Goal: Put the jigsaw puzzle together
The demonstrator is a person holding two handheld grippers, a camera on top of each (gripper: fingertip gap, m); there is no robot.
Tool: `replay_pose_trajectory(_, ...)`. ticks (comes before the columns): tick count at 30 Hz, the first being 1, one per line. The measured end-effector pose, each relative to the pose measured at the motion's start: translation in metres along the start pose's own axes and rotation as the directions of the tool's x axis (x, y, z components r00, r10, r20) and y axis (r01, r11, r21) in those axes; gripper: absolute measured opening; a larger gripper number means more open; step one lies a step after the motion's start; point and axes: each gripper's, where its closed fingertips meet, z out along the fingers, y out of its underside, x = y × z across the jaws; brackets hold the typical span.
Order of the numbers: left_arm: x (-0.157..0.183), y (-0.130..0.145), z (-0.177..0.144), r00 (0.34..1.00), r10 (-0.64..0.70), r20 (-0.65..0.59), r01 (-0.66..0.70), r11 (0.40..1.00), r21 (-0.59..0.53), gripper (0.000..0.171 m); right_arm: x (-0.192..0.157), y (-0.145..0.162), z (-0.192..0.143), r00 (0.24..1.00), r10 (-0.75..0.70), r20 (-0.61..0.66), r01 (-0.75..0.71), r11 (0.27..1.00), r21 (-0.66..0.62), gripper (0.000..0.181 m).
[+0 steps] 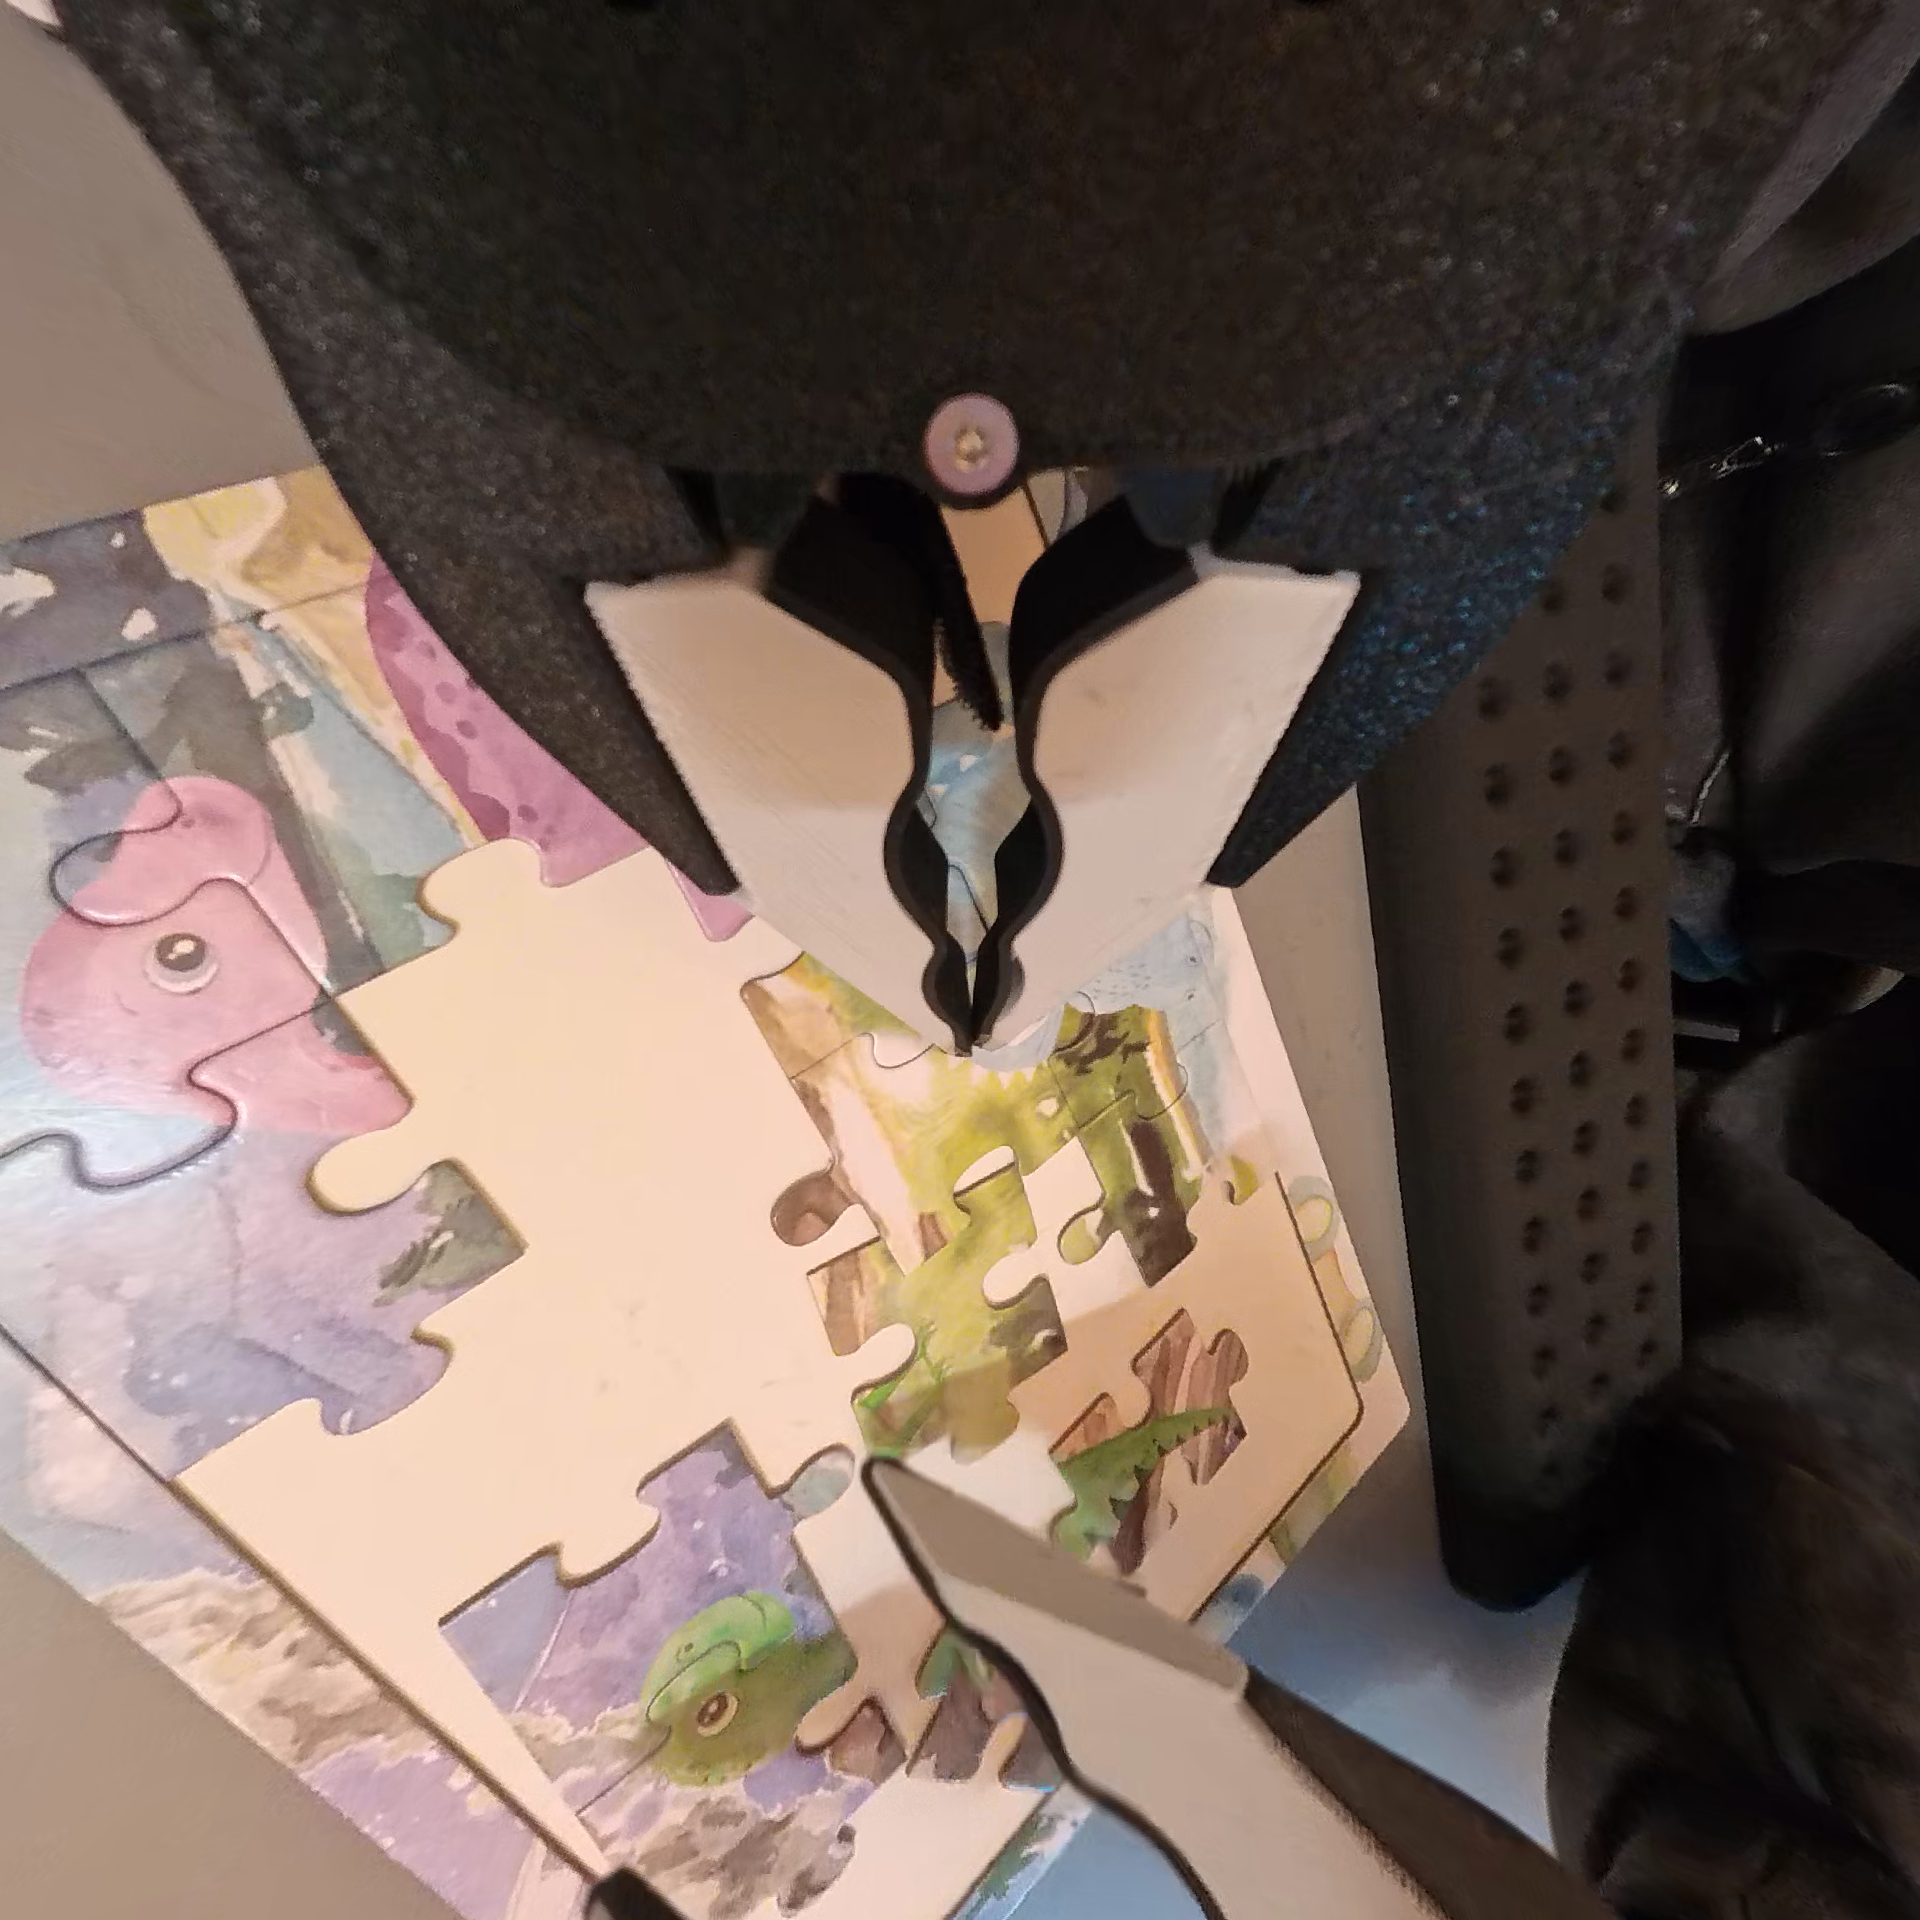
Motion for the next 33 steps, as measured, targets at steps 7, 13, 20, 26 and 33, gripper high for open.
replay_pose_trajectory(7, -0.014, -0.006, 0.013, 0.997, 0.062, 0.051, -0.062, 0.998, -0.016, 0.062, 0.000, 0.000, 0.000, 1.000, -0.004, -0.002, 0.004, 1.000, 0.001, 0.000)
replay_pose_trajectory(13, -0.022, -0.010, 0.017, 0.999, 0.027, 0.040, -0.027, 1.000, 0.011, 0.069, -0.001, 0.000, 0.000, 1.000, -0.007, -0.001, 0.007, 1.000, 0.000, 0.000)
replay_pose_trajectory(20, 0.008, -0.027, -0.009, 1.000, 0.006, -0.013, -0.003, 0.983, 0.184, 0.048, -0.012, -0.015, -0.007, 0.997, -0.073, 0.008, 0.073, 0.996, 0.052, 0.000)
replay_pose_trajectory(26, 0.083, 0.005, -0.015, 0.972, 0.178, -0.152, -0.159, 0.979, 0.126, 0.028, -0.007, -0.007, 0.009, 0.991, -0.124, -0.051, 0.123, 0.992, -0.030, 0.000)
replay_pose_trajectory(33, 0.082, 0.017, -0.011, 0.975, 0.109, -0.193, -0.089, 0.990, 0.110, 0.031, -0.008, -0.007, 0.011, 0.992, -0.120, -0.037, 0.120, 0.993, -0.014, 0.000)
